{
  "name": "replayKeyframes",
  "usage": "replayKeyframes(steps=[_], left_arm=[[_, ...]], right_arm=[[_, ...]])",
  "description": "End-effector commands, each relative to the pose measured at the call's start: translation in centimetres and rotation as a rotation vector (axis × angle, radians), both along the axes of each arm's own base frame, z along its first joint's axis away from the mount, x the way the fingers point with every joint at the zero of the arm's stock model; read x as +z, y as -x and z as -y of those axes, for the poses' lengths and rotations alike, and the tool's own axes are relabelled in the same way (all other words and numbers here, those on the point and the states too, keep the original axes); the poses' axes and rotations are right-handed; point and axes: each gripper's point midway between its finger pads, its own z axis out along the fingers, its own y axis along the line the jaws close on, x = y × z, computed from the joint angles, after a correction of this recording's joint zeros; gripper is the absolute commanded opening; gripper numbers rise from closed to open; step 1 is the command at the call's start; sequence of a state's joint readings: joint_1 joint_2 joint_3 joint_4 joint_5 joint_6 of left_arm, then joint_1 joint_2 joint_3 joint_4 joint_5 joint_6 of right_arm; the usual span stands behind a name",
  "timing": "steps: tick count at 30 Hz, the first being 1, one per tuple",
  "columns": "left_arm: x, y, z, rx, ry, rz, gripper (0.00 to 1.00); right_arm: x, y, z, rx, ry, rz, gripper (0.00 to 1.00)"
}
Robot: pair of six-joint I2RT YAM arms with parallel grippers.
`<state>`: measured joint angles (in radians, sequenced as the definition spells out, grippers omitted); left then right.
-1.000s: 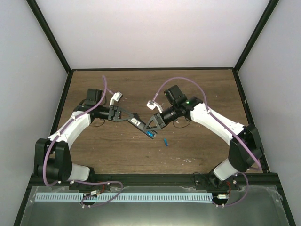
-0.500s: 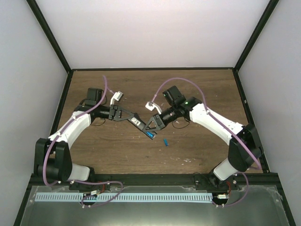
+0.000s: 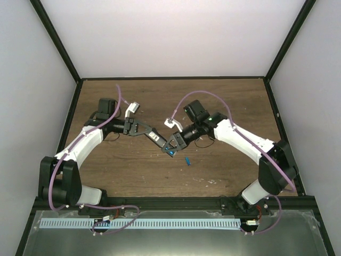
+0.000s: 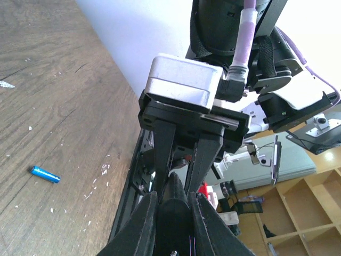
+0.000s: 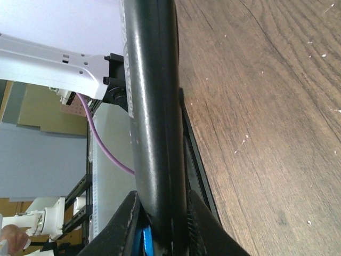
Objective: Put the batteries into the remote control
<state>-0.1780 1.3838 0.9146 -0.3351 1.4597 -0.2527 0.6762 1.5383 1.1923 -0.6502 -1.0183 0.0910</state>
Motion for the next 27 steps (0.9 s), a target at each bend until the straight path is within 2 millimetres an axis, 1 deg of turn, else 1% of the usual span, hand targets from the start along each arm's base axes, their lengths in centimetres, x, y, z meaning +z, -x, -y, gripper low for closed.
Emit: replayKeyframes(steps=[1, 3, 6, 9, 10, 13, 14, 17, 22, 27], left_arm=[[0.7, -0.5, 0.0, 0.005, 0.011, 0.061, 0.0], [0.9, -0.6, 0.0, 0.002, 0.015, 0.065, 0.0], [0.8, -0.7, 0.0, 0.002, 0.014, 0.063, 0.0], [0.3, -0.8, 0.0, 0.008, 0.006, 0.058, 0.0], [0.2, -0.9, 0.0, 0.012, 0.003, 0.056, 0.0], [-0.2, -1.1, -0.1, 0.017, 0.001, 0.048, 0.0], [-0.1, -1.1, -0.2, 0.018, 0.002, 0.05, 0.0], [0.1, -1.1, -0.3, 0.018, 0.006, 0.055, 0.0], [0.3, -1.2, -0.4, 0.019, 0.011, 0.055, 0.0], [0.4, -1.2, -0.5, 0.022, 0.012, 0.054, 0.0]], right_arm=[[0.7, 1.5, 0.1, 0.035, -0.028, 0.0, 0.14], [0.7, 1.5, 0.2, 0.032, -0.029, 0.002, 0.13], [1.0, 1.2, 0.2, 0.016, -0.03, 0.027, 0.16], [1.9, 0.5, 0.2, -0.013, -0.033, 0.098, 0.26], [2.2, 0.2, 0.3, -0.024, -0.029, 0.129, 0.31], [2.0, -0.6, 0.9, -0.067, 0.005, 0.191, 0.41], [1.8, -0.7, 1.2, -0.078, 0.011, 0.192, 0.43], [1.4, -0.7, 1.8, -0.078, 0.014, 0.175, 0.43], [1.0, -0.2, 2.3, -0.063, 0.016, 0.148, 0.36], [0.9, 0.3, 2.6, -0.042, 0.009, 0.132, 0.33]])
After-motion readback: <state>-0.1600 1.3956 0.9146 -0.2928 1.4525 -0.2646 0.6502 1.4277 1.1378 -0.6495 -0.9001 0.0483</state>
